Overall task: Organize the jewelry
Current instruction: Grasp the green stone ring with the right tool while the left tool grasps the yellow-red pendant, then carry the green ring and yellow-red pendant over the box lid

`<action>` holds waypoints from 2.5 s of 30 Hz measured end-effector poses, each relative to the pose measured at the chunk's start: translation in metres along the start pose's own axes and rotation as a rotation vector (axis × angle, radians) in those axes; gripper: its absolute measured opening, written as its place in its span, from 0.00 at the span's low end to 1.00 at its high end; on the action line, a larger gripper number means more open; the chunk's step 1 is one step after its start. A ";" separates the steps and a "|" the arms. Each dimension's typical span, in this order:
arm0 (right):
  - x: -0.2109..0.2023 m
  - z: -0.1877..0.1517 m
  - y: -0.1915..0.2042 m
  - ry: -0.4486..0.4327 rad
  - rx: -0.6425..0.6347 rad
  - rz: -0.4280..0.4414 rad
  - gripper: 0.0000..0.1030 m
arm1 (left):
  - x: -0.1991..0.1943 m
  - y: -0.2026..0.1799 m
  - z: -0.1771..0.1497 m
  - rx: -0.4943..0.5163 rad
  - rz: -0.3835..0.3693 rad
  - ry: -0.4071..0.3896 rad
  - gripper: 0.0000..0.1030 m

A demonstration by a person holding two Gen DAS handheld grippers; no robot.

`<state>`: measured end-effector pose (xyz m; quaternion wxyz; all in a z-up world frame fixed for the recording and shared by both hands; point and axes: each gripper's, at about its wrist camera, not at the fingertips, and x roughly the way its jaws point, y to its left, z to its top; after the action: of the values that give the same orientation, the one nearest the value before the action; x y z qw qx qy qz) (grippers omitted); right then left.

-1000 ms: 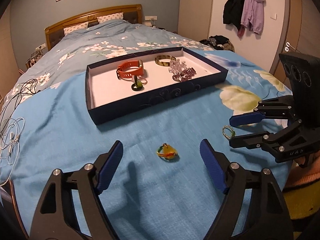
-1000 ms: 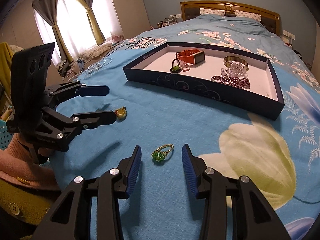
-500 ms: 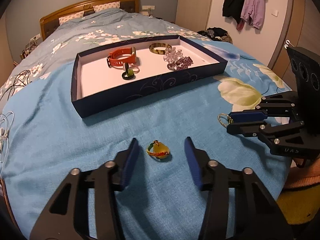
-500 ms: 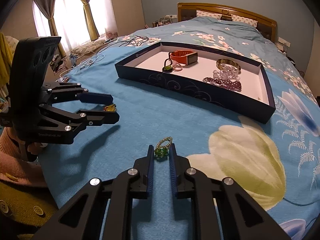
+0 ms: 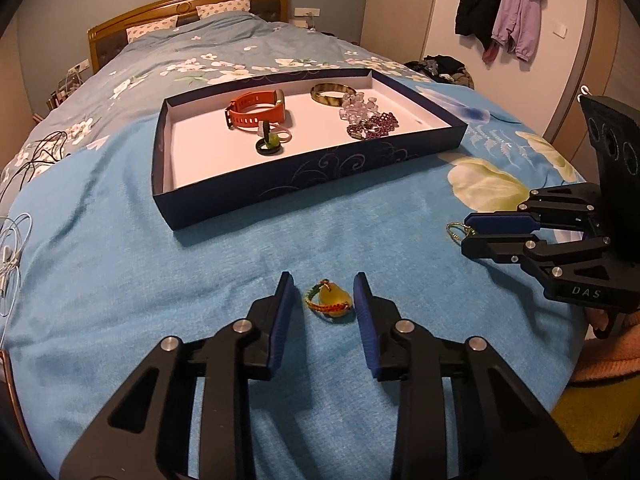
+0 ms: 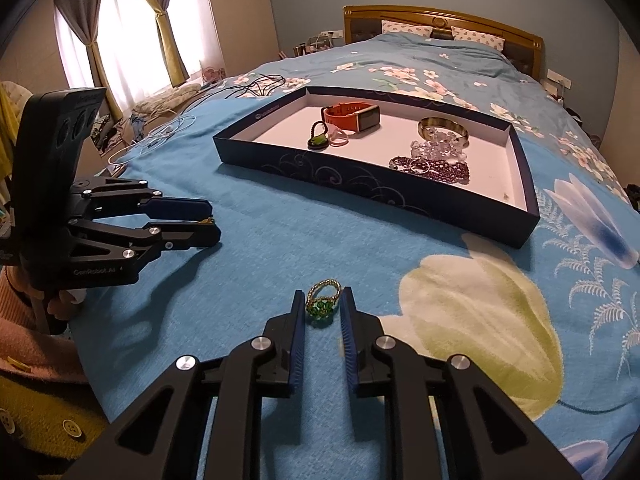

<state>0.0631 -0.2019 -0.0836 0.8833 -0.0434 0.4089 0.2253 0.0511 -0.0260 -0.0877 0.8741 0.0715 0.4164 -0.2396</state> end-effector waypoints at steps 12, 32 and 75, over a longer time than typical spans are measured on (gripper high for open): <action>0.001 0.002 -0.001 0.000 -0.004 -0.002 0.11 | -0.001 -0.002 -0.002 0.002 -0.003 0.000 0.18; -0.003 0.005 -0.009 -0.038 0.029 -0.003 0.10 | -0.009 0.000 0.003 -0.017 -0.005 -0.042 0.18; -0.030 0.046 -0.038 -0.222 0.090 -0.024 0.10 | -0.029 -0.004 0.061 -0.024 0.017 -0.203 0.18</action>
<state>0.0952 -0.2344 -0.0352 0.9268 0.0167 0.3180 0.1992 0.0764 -0.0389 -0.0262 0.9146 0.0401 0.3279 -0.2330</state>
